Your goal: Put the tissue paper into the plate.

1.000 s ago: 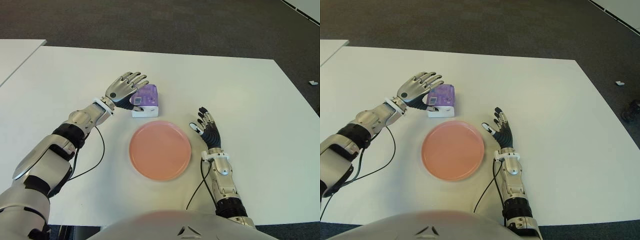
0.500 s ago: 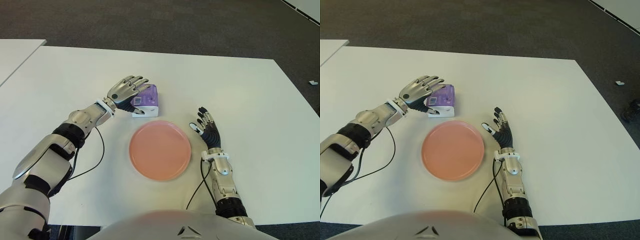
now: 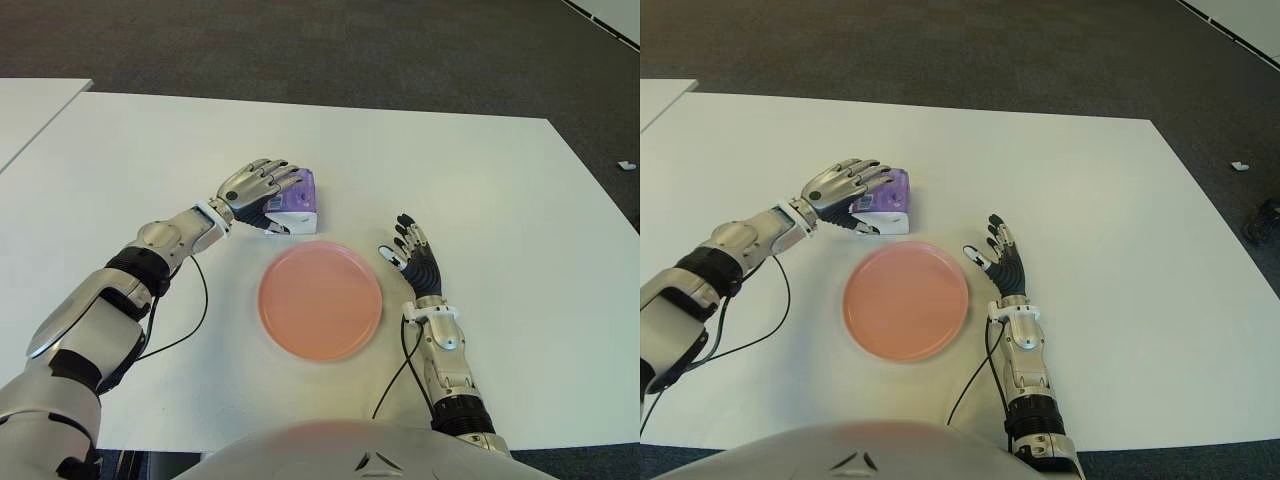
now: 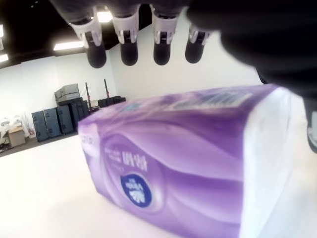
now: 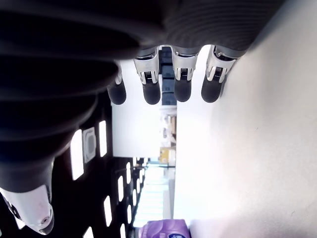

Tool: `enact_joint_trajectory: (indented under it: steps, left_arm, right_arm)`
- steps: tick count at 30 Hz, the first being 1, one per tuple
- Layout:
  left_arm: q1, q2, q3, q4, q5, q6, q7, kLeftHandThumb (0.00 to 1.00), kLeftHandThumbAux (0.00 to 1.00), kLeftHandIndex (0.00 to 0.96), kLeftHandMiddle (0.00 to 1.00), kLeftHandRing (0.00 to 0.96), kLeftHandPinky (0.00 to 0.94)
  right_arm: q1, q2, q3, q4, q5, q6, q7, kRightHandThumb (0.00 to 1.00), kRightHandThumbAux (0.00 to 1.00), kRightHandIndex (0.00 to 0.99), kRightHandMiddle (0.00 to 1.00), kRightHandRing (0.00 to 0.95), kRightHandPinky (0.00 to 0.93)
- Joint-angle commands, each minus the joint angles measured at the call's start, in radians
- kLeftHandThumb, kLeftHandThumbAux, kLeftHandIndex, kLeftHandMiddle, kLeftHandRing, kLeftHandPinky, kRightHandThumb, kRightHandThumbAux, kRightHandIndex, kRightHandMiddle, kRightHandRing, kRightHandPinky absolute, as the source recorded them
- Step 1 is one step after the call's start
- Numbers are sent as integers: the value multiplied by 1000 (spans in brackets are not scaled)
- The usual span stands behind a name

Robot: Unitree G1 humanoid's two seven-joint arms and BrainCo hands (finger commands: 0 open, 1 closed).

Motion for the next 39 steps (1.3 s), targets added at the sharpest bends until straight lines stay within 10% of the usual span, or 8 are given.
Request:
enact_joint_trajectory:
  steps: [1, 39]
  left_arm:
    - [-7, -13, -10, 26, -7, -14, -26, 57, 373, 0, 0, 0, 0]
    - [-112, -140, -116, 318, 49, 101, 157, 70, 386, 0, 0, 0, 0]
  right_arm:
    - [78, 12, 7, 62, 1, 81, -3, 0, 636, 0, 2, 0, 0]
    - [67, 24, 4, 89, 8, 63, -10, 0, 644, 0, 9, 0, 0]
